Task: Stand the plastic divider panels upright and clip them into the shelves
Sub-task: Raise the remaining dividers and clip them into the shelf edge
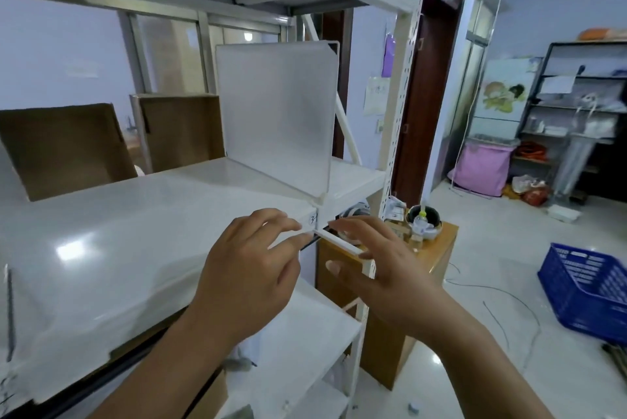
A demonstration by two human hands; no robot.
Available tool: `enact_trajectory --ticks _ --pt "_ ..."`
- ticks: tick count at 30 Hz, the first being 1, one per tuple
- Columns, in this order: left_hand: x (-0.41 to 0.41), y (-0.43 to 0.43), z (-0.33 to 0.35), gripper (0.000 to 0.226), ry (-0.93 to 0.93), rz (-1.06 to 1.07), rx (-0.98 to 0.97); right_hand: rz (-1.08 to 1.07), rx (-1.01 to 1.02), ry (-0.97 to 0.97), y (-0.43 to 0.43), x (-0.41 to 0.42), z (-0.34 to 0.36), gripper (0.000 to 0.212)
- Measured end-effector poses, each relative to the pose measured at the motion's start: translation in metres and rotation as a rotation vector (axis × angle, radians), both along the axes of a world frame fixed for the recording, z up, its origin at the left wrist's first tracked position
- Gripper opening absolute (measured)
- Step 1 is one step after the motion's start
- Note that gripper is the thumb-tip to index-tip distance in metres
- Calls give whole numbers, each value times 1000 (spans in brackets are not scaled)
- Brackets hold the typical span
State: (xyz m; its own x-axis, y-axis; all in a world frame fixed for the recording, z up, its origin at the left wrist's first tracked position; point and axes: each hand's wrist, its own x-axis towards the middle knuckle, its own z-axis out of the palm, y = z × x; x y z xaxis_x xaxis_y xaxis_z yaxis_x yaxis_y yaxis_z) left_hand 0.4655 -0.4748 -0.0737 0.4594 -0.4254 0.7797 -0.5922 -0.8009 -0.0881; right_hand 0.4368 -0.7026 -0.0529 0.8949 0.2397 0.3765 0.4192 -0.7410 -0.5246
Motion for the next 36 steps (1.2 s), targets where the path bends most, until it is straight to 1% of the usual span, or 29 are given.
enact_trajectory --ticks 7,11,13,17,19,22,24,26,27,29,31,34,36 --pt "71 -34 9 43 51 -29 -23 -21 -2 16 -20 76 15 50" --pt "102 -45 4 30 57 -6 -45 -20 -7 1 -28 117 10 52" --pt "112 -50 -2 29 65 10 -50 -10 4 -8 -32 134 4 53" --pt "125 -55 -10 35 76 22 -49 7 17 -39 -41 169 -5 54" --pt "132 -58 -12 37 77 11 -81 4 18 -63 -46 187 -7 54" --pt "140 -61 -10 53 11 26 -109 72 37 -73 -49 216 -8 51" --pt "142 -65 -1 58 -47 61 -62 150 25 -68 -49 234 -8 49" --pt "142 -71 13 59 -106 116 59 250 10 -36 -47 249 -5 45" --pt "143 -75 21 57 -129 168 162 302 4 -26 -46 255 -3 42" --pt "146 -82 34 45 -141 320 443 390 10 -22 -46 265 0 38" --pt "152 -86 42 39 -124 427 698 466 29 -5 -47 274 2 32" --pt "162 -89 58 37 -127 462 938 560 40 38 -49 290 0 32" --pt "169 -90 72 38 -120 426 1066 594 57 59 -50 300 -4 36"
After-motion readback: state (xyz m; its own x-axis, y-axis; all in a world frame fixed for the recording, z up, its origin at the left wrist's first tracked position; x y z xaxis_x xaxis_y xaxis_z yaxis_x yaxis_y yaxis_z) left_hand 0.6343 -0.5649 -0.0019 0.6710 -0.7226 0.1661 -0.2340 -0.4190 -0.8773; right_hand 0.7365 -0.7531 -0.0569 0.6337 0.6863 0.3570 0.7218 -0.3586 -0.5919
